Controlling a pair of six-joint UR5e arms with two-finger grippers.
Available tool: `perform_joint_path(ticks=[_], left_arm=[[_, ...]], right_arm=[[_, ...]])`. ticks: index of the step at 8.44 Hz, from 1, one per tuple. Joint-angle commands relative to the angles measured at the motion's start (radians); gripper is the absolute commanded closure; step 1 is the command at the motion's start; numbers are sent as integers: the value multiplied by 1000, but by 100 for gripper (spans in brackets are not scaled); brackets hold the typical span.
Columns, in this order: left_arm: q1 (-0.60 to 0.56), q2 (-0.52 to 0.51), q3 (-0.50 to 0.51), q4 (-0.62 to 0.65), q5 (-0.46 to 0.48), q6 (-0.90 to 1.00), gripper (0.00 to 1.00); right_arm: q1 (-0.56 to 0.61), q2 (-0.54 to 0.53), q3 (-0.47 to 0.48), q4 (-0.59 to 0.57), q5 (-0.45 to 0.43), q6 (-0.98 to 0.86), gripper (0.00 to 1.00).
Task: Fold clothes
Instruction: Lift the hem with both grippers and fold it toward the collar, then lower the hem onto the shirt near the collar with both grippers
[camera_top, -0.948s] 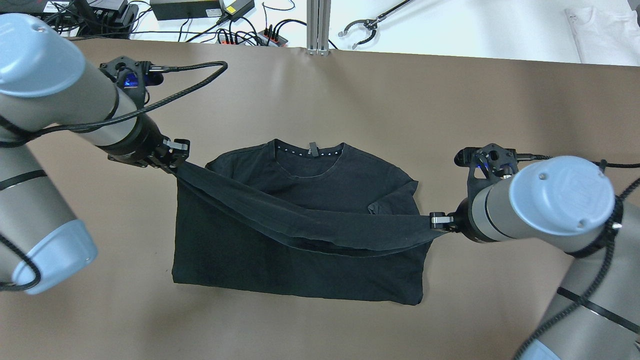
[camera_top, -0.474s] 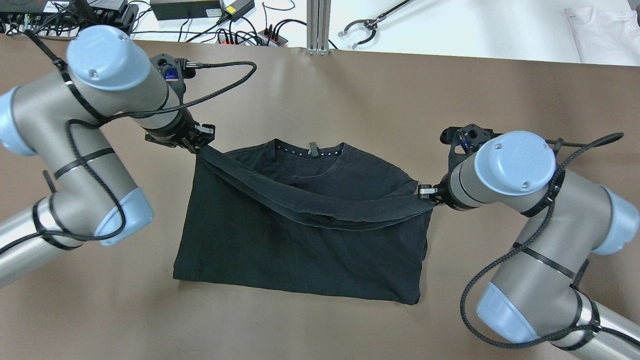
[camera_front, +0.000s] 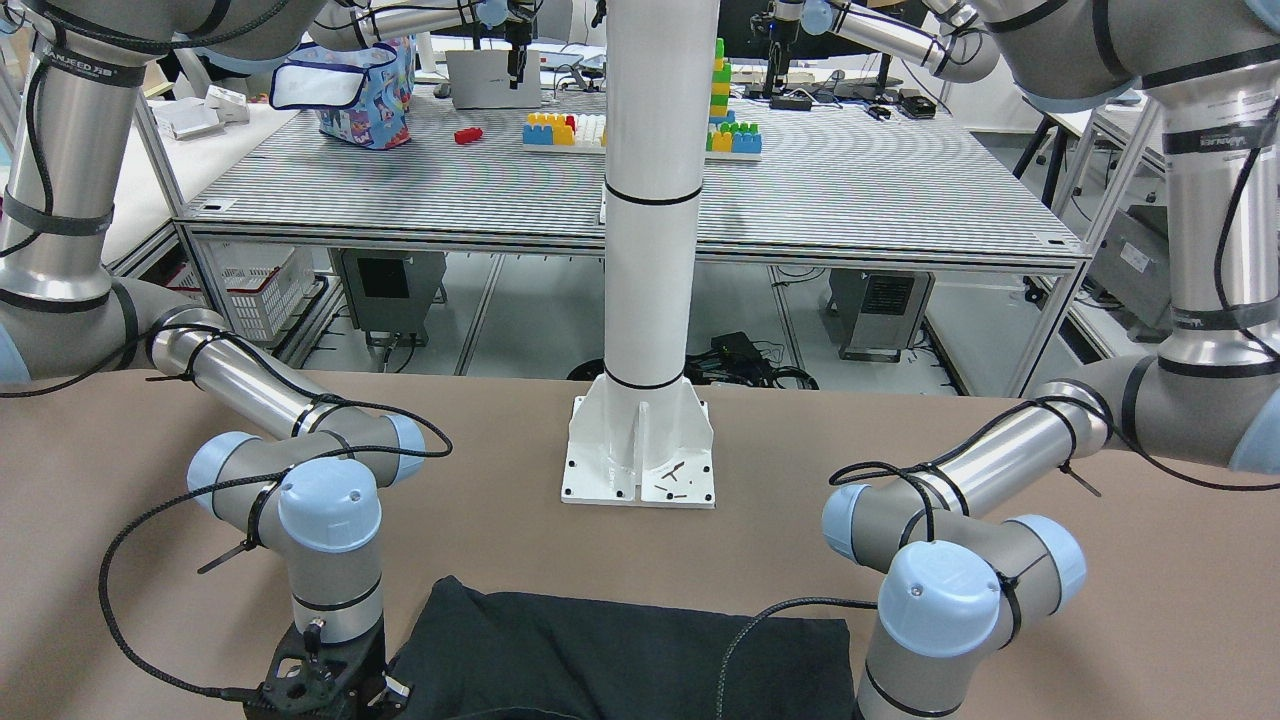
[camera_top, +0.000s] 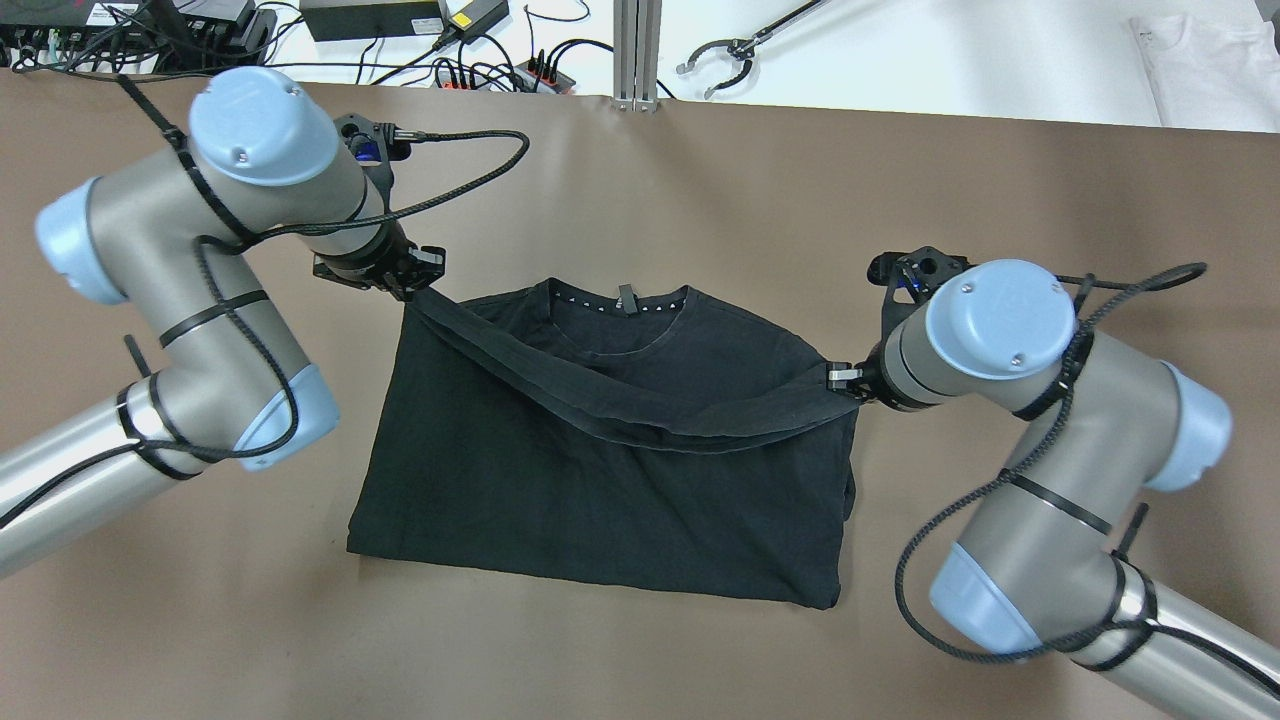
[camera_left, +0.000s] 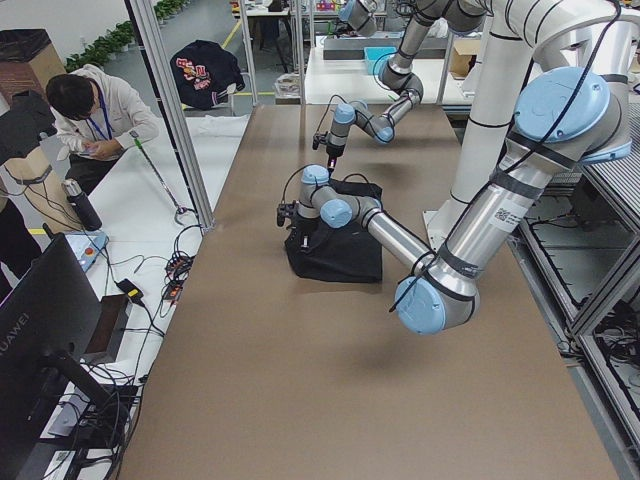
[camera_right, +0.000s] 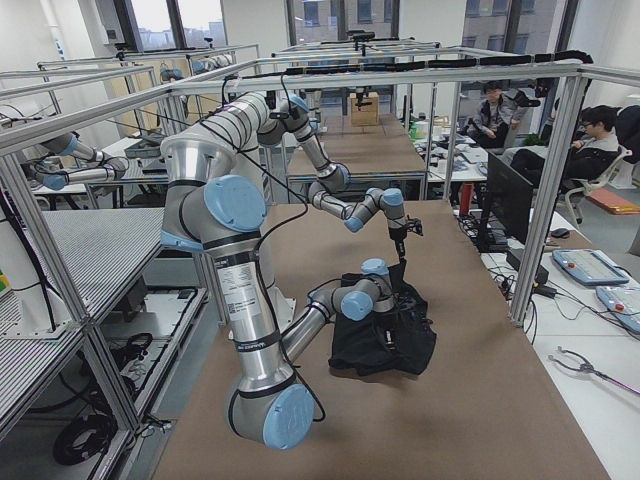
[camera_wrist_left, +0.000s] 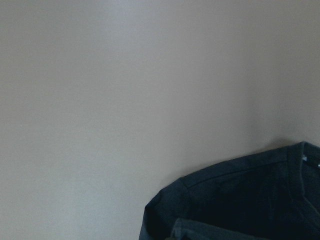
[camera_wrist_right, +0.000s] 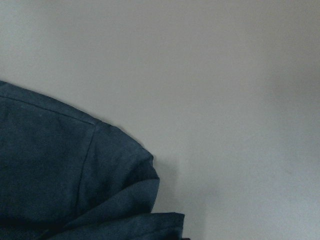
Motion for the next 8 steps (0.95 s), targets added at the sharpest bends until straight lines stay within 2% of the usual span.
perform_joint_path(ticks=[1, 4, 8], left_arm=[[39, 6, 38, -23, 55, 2, 100], [38, 9, 56, -25, 73, 8, 100], [-19, -4, 46, -25, 47, 83, 100]], right_arm=[[0, 6, -73, 61, -16, -8, 100], [1, 4, -79, 66, -19, -47, 100], [46, 13, -76, 64, -17, -86, 100]])
